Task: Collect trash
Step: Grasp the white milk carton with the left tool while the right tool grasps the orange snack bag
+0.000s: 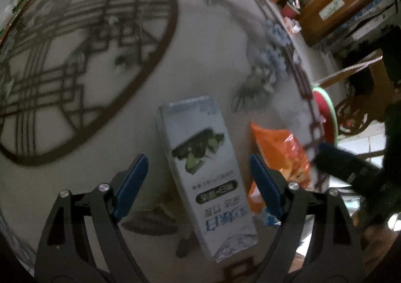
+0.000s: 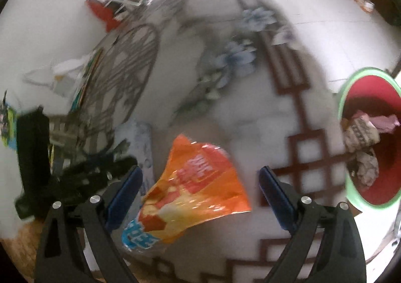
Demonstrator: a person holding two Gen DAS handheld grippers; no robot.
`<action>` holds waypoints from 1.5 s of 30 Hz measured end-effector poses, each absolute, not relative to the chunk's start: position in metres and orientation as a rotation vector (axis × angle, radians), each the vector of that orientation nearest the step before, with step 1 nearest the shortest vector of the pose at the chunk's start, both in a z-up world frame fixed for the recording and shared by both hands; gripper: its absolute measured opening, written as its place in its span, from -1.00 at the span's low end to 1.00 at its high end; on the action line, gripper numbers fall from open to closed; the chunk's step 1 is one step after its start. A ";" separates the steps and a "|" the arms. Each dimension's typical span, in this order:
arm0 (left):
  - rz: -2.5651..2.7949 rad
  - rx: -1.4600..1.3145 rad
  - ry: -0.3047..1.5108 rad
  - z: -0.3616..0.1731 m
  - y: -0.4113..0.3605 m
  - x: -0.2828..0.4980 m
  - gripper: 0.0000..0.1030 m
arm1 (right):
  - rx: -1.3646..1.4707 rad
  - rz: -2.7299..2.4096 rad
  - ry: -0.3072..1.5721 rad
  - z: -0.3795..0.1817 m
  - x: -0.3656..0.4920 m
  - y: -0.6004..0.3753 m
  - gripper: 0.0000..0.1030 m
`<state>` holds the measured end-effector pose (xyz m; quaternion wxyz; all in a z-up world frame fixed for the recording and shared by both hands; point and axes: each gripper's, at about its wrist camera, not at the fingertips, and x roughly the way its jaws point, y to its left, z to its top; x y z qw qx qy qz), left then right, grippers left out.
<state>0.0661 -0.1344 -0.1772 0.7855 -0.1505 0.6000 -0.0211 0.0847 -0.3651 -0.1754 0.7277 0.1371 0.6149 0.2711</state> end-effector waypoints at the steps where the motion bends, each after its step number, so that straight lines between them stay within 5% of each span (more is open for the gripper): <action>1: -0.057 -0.327 1.303 -0.180 -0.135 0.066 0.24 | 0.310 0.583 1.357 -0.176 0.087 -0.369 0.75; 5: -0.101 -0.279 1.293 -0.178 -0.134 0.069 0.07 | 0.326 0.550 1.364 -0.177 0.086 -0.372 0.75; 21: -0.078 -0.210 1.251 -0.167 -0.053 0.079 0.09 | 0.424 0.455 1.489 -0.196 0.058 -0.336 0.79; 24: -0.091 -0.207 1.251 -0.166 -0.046 0.075 0.09 | 0.376 0.481 1.475 -0.191 0.057 -0.316 0.47; 31: -0.087 -0.189 1.250 -0.166 -0.022 0.068 0.09 | 0.208 0.555 1.402 -0.179 0.067 -0.259 0.43; 37: -0.055 -0.217 1.266 -0.171 0.004 0.059 0.11 | 0.132 0.558 1.368 -0.177 0.082 -0.226 0.56; 45: -0.070 -0.276 1.231 -0.164 0.014 0.045 0.39 | 0.256 0.524 1.385 -0.170 0.079 -0.230 0.80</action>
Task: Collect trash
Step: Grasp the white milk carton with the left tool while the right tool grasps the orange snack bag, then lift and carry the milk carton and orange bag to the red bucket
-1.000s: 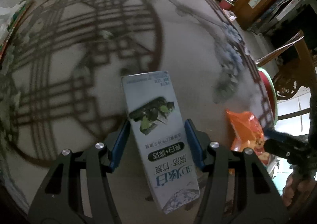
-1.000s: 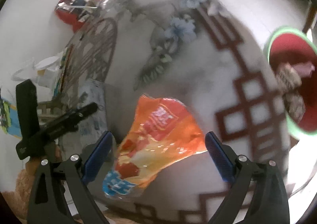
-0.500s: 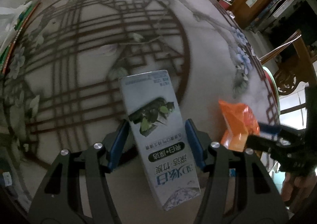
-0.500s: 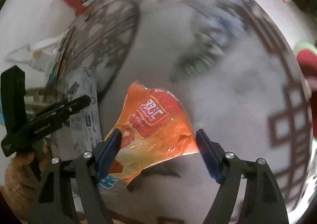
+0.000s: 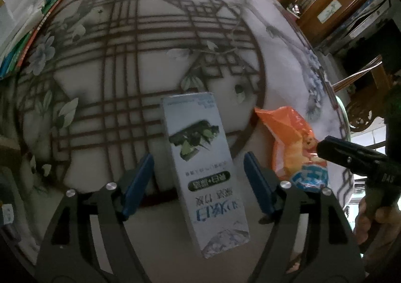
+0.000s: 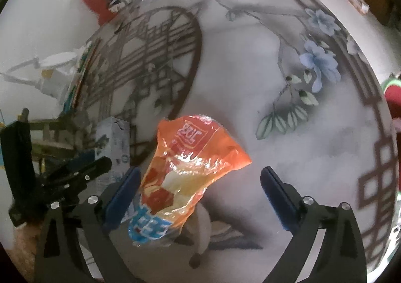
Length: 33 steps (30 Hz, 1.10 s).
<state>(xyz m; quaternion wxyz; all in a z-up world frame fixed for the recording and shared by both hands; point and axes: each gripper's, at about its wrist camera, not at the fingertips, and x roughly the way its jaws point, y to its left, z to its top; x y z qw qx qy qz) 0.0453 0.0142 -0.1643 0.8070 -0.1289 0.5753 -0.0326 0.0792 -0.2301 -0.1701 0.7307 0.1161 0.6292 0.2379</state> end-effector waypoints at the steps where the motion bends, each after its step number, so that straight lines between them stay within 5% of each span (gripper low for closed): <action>1: -0.077 -0.273 1.239 -0.167 0.012 0.045 0.39 | 0.266 0.522 1.393 -0.172 0.078 -0.228 0.80; 7: -0.118 -0.266 1.267 -0.176 0.003 0.043 0.36 | 0.300 0.512 1.459 -0.187 0.072 -0.219 0.80; 9: -0.119 -0.266 1.262 -0.175 0.004 0.043 0.08 | 0.312 0.503 1.458 -0.187 0.073 -0.220 0.80; 27: -0.109 -0.328 1.142 -0.136 0.023 0.057 0.04 | 0.253 0.523 1.470 -0.185 0.077 -0.188 0.82; 28: -0.110 -0.330 1.136 -0.134 0.023 0.057 0.04 | 0.232 0.521 1.474 -0.188 0.075 -0.185 0.79; 31: -0.111 -0.329 1.113 -0.126 0.024 0.058 0.04 | 0.214 0.538 1.465 -0.187 0.072 -0.181 0.25; 33: -0.115 -0.327 1.099 -0.122 0.023 0.059 0.02 | 0.217 0.549 1.451 -0.182 0.074 -0.181 0.22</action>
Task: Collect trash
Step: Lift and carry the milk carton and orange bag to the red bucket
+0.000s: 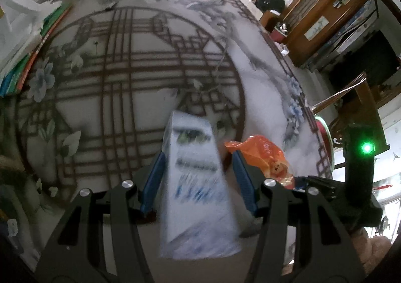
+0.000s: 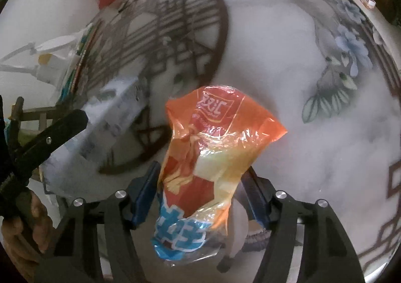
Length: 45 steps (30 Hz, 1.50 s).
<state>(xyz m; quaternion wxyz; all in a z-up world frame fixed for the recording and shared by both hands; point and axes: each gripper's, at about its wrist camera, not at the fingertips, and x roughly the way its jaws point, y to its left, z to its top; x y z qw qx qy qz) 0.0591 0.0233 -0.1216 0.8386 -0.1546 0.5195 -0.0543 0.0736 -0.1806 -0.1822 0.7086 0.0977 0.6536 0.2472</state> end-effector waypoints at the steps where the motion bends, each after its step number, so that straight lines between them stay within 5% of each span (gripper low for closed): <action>1: -0.117 -0.327 1.093 -0.120 0.023 0.060 0.01 | 0.231 0.559 1.436 -0.177 0.075 -0.181 0.21; 13: -0.120 -0.308 1.006 -0.090 0.021 0.063 -0.11 | 0.224 0.532 1.168 -0.106 0.084 -0.205 0.20; 15: -0.098 -0.301 1.027 -0.099 0.025 0.063 0.09 | 0.228 0.521 1.166 -0.106 0.087 -0.209 0.20; 24: -0.026 -0.216 1.198 -0.161 0.027 0.041 0.37 | 0.258 0.492 1.202 -0.119 0.087 -0.225 0.20; 38: -0.097 -0.153 1.223 -0.176 0.001 0.053 0.45 | 0.258 0.513 1.214 -0.120 0.082 -0.226 0.21; 40: -0.089 -0.158 1.221 -0.176 0.003 0.052 0.34 | 0.259 0.510 1.213 -0.120 0.082 -0.228 0.21; 42: -0.074 -0.152 1.222 -0.176 0.005 0.052 -0.06 | 0.264 0.507 1.213 -0.120 0.082 -0.229 0.21; 45: -0.076 -0.182 1.206 -0.171 0.009 0.053 -0.07 | 0.264 0.509 1.207 -0.119 0.081 -0.228 0.21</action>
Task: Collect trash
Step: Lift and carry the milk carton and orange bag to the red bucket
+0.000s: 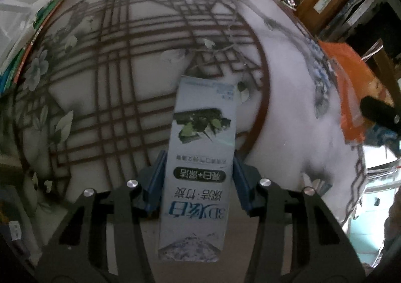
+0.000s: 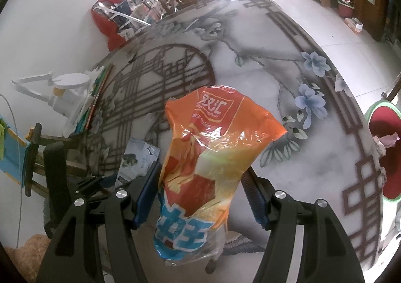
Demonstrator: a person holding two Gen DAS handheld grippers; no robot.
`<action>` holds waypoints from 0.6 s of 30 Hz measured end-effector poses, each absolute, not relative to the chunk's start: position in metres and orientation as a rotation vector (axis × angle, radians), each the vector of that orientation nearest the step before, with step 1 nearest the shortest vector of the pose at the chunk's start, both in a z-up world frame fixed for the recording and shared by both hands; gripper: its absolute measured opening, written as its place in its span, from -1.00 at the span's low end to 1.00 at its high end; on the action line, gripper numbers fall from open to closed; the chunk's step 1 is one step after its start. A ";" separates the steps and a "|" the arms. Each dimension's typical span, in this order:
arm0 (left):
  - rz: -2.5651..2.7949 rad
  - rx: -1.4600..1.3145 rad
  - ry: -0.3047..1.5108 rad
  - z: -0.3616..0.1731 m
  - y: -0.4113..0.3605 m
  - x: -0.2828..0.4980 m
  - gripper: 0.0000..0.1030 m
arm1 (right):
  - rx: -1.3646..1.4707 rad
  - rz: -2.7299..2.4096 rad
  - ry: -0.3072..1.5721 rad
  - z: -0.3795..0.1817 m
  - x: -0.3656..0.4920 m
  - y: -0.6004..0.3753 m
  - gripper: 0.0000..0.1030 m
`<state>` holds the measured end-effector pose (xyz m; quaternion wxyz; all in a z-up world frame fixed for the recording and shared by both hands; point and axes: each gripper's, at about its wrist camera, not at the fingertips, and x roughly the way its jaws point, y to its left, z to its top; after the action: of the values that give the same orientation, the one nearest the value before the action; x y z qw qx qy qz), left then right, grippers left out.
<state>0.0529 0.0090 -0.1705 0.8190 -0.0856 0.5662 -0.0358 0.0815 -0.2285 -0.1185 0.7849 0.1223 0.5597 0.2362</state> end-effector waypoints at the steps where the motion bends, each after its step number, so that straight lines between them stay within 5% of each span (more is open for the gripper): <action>1: -0.073 -0.180 1.196 -0.168 0.009 0.053 -0.07 | 0.263 0.512 1.205 -0.118 0.081 -0.228 0.21; 18: -0.119 -0.222 0.938 -0.069 -0.013 0.060 -0.08 | 0.292 0.490 1.146 -0.107 0.080 -0.253 0.21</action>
<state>0.0597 -0.0132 -0.0690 0.8844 -0.1069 0.4506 -0.0570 0.0796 -0.2528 -0.1067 0.8020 0.1363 0.5348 0.2286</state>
